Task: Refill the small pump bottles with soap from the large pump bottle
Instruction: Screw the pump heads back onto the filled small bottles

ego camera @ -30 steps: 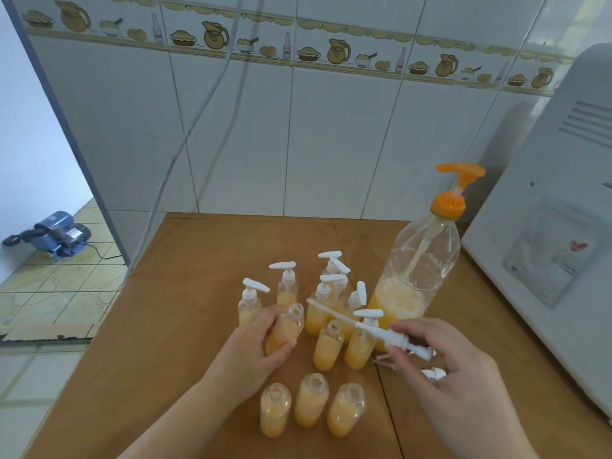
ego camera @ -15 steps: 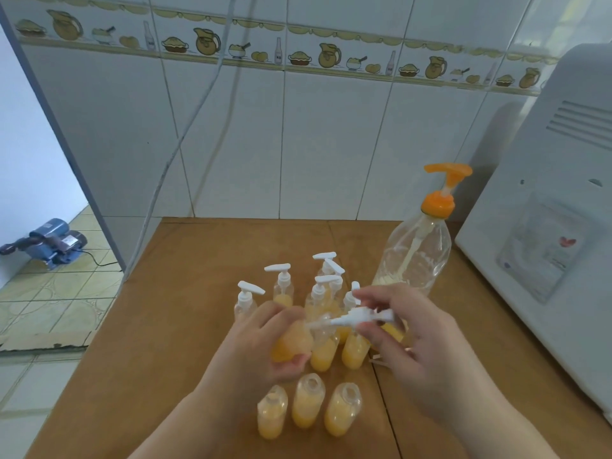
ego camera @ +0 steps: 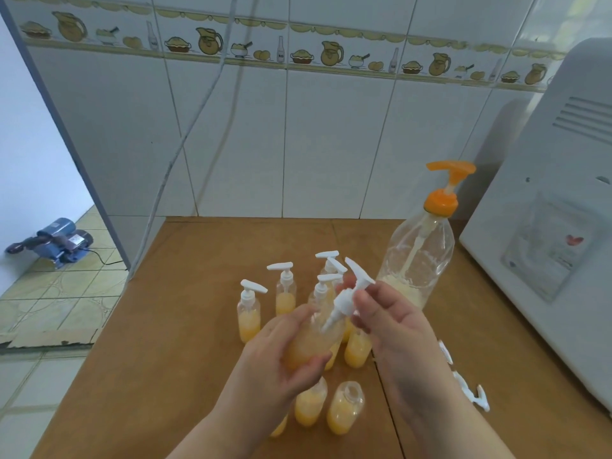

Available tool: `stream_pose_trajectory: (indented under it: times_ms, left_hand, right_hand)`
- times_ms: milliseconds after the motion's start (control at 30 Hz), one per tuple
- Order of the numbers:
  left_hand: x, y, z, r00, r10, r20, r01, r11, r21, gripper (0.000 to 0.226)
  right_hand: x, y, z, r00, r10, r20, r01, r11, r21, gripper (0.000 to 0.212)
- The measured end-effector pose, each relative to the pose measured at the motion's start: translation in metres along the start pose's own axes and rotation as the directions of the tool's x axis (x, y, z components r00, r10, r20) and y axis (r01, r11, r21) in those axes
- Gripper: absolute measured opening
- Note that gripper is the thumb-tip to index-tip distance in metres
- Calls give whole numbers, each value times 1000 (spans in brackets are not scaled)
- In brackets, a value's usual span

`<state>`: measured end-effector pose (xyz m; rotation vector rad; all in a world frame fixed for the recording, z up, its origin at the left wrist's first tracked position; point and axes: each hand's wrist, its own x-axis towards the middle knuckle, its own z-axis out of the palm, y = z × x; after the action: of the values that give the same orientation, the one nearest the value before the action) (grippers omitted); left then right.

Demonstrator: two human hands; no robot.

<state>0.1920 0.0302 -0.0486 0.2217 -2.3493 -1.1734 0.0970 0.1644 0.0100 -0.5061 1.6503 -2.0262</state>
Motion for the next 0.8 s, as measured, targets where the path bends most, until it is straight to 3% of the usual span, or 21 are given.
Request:
stream_pose_trajectory:
  times_ms: [100, 200, 267, 333, 400, 500, 600, 700, 800]
  left_hand:
    - [-1, 0, 0, 1000, -12, -21, 12, 1000, -20, 42]
    - [-1, 1, 2, 999, -22, -29, 21, 999, -44, 42]
    - [0, 1, 2, 998, -33, -57, 29, 998, -60, 40]
    - [2, 1, 2, 998, -32, -57, 29, 998, -64, 41]
    - [2, 2, 2, 999, -28, -41, 25, 997, -67, 43]
    - [2, 3, 3, 998, -40, -42, 36, 995, -89, 41]
    - [3, 5, 3, 999, -29, -46, 25, 995, -99, 40]
    - [1, 6, 3, 999, -45, -23, 42, 992, -119, 36]
    - [1, 5, 2, 998, -53, -19, 51, 992, -117, 35]
  right_hand:
    - [-1, 0, 2, 999, 38, -24, -34, 989, 140, 15]
    - [0, 6, 1, 996, 81, -44, -73, 986, 153, 36]
    - [-1, 7, 2, 992, 118, 34, -123, 949, 292, 32]
    - [-2, 8, 4, 990, 139, 15, -135, 917, 375, 27]
    - [-2, 11, 3, 992, 115, -45, -89, 921, 379, 39]
    - [-2, 12, 3, 996, 91, -23, -75, 919, 388, 60]
    - [1, 13, 3, 993, 103, -51, -71, 901, 429, 54]
    - [3, 12, 3, 993, 40, -110, 3, 933, 359, 59]
    - [0, 7, 6, 996, 73, -52, -53, 949, 312, 37]
